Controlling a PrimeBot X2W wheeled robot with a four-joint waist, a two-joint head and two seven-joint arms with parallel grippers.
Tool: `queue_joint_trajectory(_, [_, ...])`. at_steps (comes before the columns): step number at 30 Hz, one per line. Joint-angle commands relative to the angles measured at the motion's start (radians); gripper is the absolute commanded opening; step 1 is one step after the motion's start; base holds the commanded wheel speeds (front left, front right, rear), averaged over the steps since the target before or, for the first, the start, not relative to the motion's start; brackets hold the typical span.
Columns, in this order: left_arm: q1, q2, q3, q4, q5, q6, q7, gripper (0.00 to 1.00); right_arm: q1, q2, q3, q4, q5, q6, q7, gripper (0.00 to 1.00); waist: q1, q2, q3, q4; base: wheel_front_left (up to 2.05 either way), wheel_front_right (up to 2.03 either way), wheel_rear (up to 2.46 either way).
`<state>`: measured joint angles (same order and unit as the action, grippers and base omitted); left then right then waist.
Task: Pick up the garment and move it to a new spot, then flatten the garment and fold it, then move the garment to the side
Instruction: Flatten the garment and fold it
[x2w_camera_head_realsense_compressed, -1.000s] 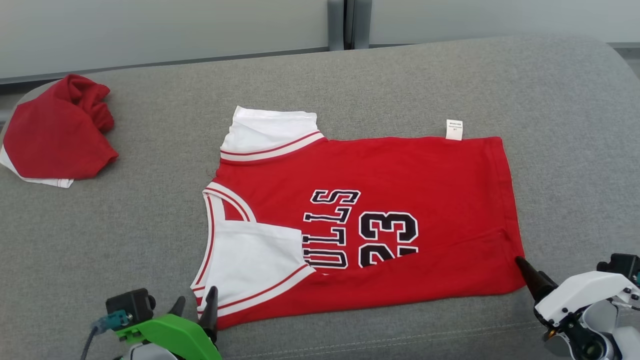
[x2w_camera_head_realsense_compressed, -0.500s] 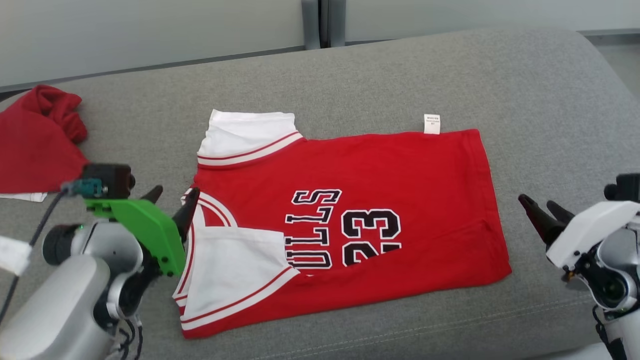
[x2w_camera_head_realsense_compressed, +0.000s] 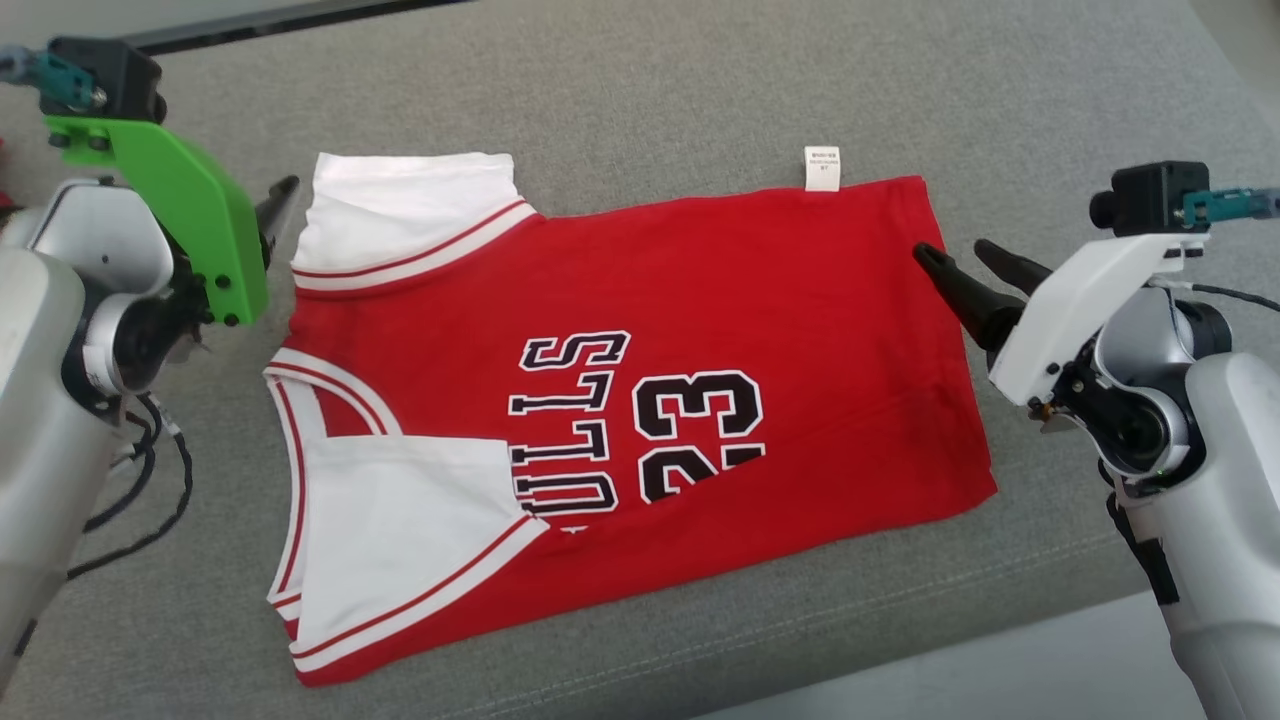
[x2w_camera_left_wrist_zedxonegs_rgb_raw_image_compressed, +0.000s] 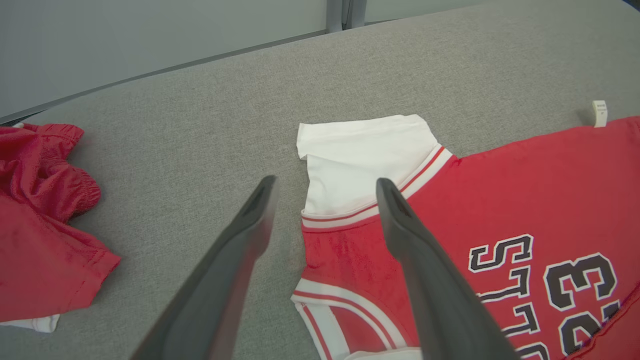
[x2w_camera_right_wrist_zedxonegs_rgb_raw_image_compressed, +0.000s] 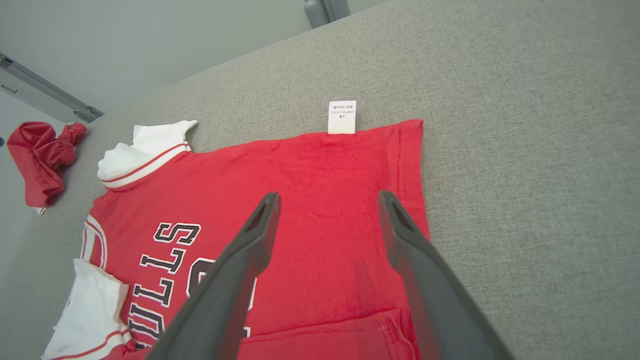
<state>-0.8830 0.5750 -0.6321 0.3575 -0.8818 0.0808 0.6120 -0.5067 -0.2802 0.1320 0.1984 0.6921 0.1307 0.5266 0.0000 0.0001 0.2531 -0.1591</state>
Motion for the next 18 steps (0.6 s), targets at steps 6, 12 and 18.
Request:
queue_joint_trajectory(6, [-0.121, 0.003, 0.013, 0.088, 0.024, 0.007, 0.022, 1.00, -0.111, 0.006, 0.090, 0.017, 0.020, 0.000, -0.009, 1.00, 0.0000, -0.0001, 0.158, -0.100, 0.00, 0.00, 0.00])
queue_joint_trajectory(12, [-0.188, 0.033, 0.012, 0.150, 0.045, 0.000, 0.042, 1.00, -0.204, 0.001, 0.178, 0.043, 0.037, 0.000, -0.026, 1.00, 0.0000, -0.0001, 0.223, -0.146, 0.00, 0.00, 0.00])
queue_joint_trajectory(18, [-0.222, 0.045, 0.004, 0.187, 0.059, -0.013, 0.042, 1.00, -0.264, -0.013, 0.245, 0.071, 0.065, 0.000, -0.048, 1.00, 0.0000, -0.0001, 0.255, -0.175, 0.00, 0.00, 0.00])
